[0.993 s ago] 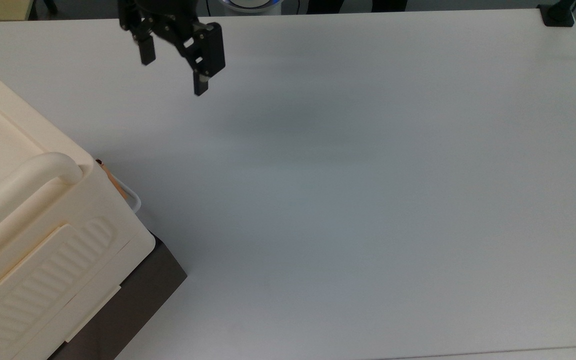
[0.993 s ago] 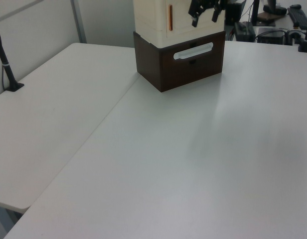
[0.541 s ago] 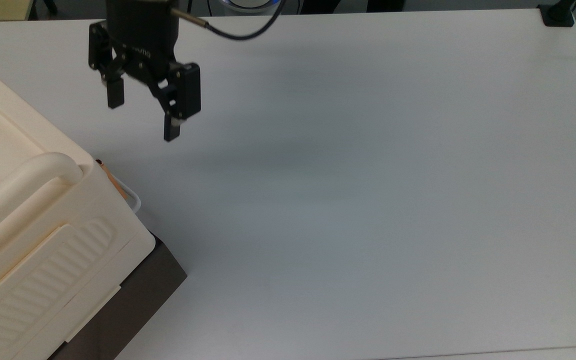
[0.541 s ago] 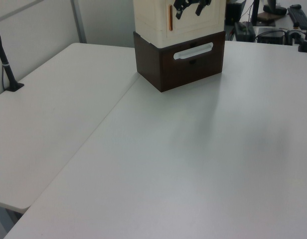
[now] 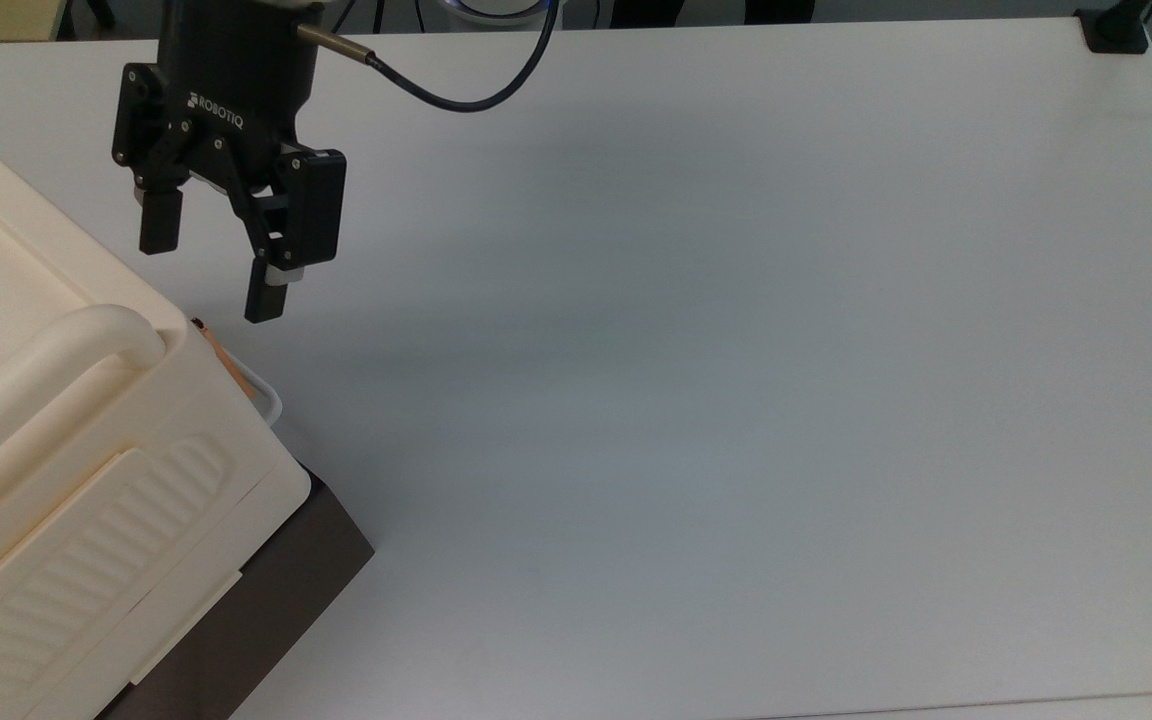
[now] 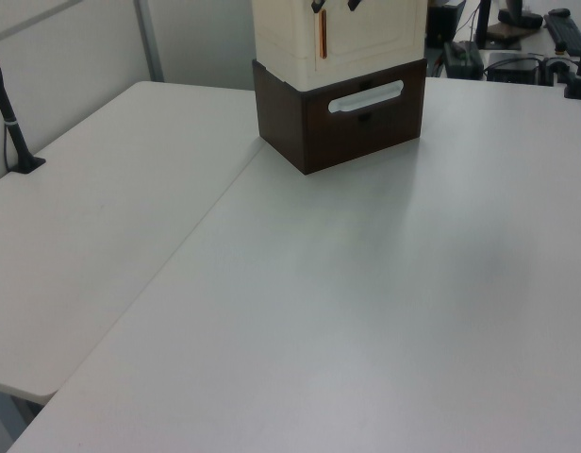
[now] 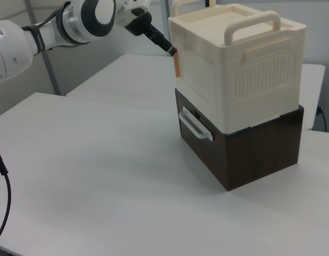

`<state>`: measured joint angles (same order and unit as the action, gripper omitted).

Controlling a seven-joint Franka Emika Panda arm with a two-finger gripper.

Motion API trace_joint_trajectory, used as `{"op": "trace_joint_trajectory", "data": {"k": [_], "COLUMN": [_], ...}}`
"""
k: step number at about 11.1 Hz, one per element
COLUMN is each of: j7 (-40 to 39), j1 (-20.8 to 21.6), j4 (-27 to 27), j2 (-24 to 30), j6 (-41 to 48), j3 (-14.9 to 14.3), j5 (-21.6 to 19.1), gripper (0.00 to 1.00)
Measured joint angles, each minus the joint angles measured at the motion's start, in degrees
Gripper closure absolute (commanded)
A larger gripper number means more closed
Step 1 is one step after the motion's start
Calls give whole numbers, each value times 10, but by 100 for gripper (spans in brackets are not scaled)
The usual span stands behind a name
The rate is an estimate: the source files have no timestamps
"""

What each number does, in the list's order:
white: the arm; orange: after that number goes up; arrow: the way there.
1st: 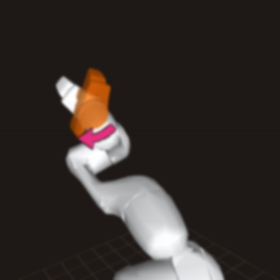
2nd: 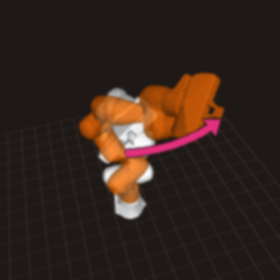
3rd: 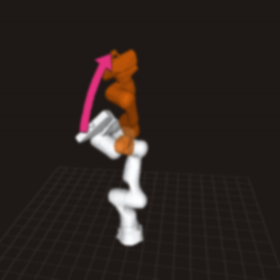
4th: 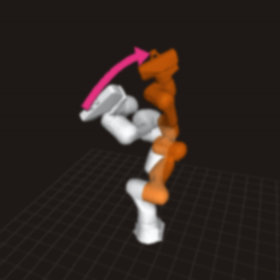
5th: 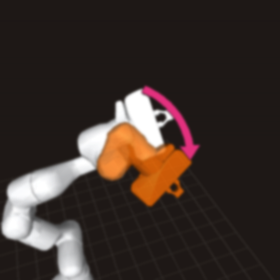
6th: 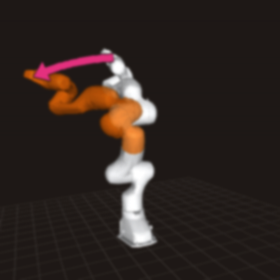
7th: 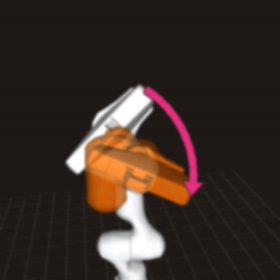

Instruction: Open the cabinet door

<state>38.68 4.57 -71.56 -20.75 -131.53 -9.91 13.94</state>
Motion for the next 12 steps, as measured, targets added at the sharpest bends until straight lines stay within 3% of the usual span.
{"op": "trace_joint_trajectory", "data": {"k": [3, 5, 7, 11, 12], "j7": [26, 29, 31, 31, 31], "j1": [4, 6, 16, 18, 18], "j4": [0, 0, 0, 0, 0], "j2": [-8, -23, -34, -36, -36], "j6": [-19, -31, -32, -32, -32], "j3": [0, 1, 1, 1, 1], "j5": [44, 52, 62, 69, 70], "gripper": [14, 18, 30, 30, 38]}}
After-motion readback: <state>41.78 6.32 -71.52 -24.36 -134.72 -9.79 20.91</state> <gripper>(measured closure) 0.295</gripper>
